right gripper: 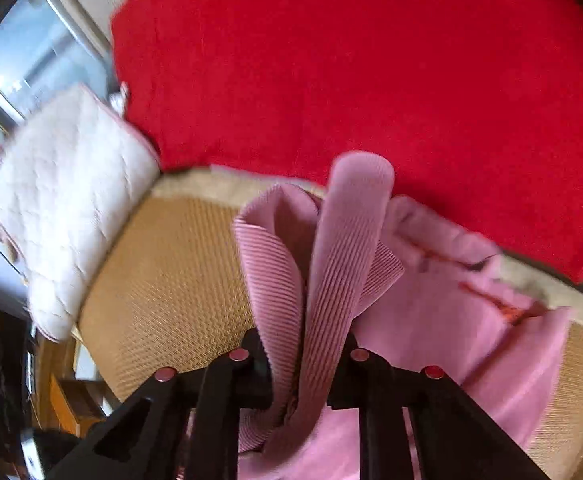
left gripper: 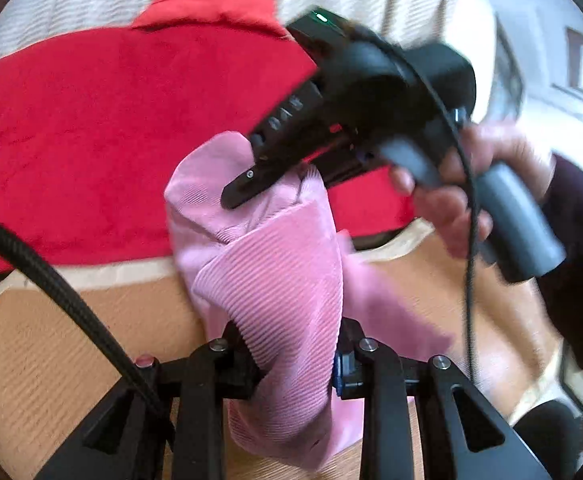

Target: Fold large clothes

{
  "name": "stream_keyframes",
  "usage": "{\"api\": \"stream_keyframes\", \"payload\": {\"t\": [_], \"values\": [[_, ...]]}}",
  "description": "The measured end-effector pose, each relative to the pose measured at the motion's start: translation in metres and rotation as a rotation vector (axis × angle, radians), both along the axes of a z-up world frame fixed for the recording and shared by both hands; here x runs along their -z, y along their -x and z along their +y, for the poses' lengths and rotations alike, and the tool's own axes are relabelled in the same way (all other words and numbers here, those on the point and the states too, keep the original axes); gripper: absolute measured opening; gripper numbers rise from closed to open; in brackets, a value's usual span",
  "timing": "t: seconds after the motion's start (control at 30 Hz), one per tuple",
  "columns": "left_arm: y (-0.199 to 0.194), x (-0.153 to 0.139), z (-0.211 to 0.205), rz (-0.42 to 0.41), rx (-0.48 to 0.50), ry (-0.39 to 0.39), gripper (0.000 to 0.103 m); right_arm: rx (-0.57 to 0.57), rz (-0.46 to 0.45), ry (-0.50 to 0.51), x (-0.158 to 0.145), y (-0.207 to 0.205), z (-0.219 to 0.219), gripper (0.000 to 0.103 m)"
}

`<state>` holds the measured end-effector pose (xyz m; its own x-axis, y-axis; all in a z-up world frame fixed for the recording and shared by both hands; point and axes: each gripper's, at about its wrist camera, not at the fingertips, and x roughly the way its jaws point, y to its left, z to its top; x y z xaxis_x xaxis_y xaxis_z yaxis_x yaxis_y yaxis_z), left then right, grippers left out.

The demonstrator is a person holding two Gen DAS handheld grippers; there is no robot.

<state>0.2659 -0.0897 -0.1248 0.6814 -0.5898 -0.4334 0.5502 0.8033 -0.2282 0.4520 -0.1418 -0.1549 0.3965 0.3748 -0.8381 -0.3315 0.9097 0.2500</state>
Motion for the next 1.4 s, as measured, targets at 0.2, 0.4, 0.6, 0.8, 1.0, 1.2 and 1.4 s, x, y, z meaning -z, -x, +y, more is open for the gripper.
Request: {"api": "stream_keyframes", "payload": {"t": [0.2,0.4,0.6,0.8,1.0,1.2,1.4], "values": [[-0.015,-0.028,-0.100,-0.042,0.189,-0.039,0.029,0.131,-0.121,-0.154,-0.037,0.024,-0.122,0.017],[-0.040,0.042,-0.175,0.149,0.284,-0.160,0.035,0.312,-0.038,-0.272,0.039,0.024,-0.239,0.017],[-0.001,0.038,-0.159,0.090,0.369,-0.295,0.063,0.329,0.074,-0.437,0.138,0.011,-0.260,0.020],[0.010,0.012,-0.067,0.006,0.265,-0.132,0.079,0.415,0.049,-0.430,0.120,0.039,-0.270,0.045],[-0.026,0.042,-0.031,0.168,0.098,-0.059,0.079,0.486,-0.148,-0.377,0.058,0.107,-0.284,0.068],[-0.017,0.064,-0.053,0.173,0.092,-0.191,0.079,0.343,-0.138,-0.187,0.039,0.129,-0.205,0.038],[-0.012,0.096,-0.064,0.227,0.098,-0.277,0.082,0.328,0.044,0.026,0.114,0.147,-0.172,0.037]]}}
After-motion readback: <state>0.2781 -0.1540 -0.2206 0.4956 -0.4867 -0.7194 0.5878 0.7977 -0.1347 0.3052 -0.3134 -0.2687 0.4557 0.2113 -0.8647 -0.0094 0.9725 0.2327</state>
